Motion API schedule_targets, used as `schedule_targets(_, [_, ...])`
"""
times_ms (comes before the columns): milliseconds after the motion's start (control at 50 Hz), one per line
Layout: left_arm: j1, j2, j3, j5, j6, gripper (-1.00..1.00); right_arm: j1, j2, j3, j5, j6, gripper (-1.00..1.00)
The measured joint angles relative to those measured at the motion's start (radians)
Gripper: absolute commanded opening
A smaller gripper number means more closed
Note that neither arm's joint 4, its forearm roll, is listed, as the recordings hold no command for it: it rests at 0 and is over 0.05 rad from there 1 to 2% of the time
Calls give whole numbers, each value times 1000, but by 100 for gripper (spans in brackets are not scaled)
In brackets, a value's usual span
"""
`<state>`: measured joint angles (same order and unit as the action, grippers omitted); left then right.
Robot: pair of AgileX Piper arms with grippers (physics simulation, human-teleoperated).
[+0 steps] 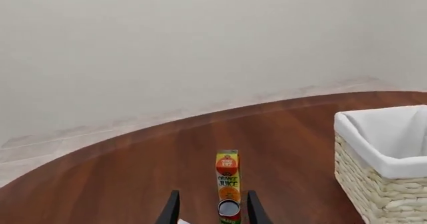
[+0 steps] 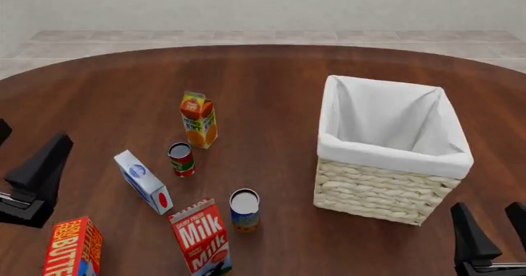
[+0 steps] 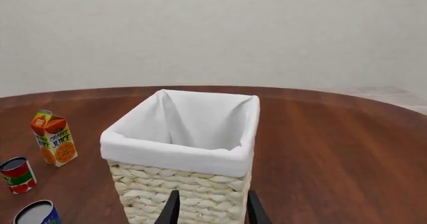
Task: Pick up the alphabet soup and the tomato sauce, and put them in the basket.
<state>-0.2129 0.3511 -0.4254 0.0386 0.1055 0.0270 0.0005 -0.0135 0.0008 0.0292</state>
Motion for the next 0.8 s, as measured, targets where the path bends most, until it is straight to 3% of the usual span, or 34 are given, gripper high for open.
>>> schedule_targets(260, [-46,181,-123,54,-3,100,3,0,-1,0,8,100])
schedule_targets(800, [-67,530,-312,231,97,100,12,0,1,0,23,100])
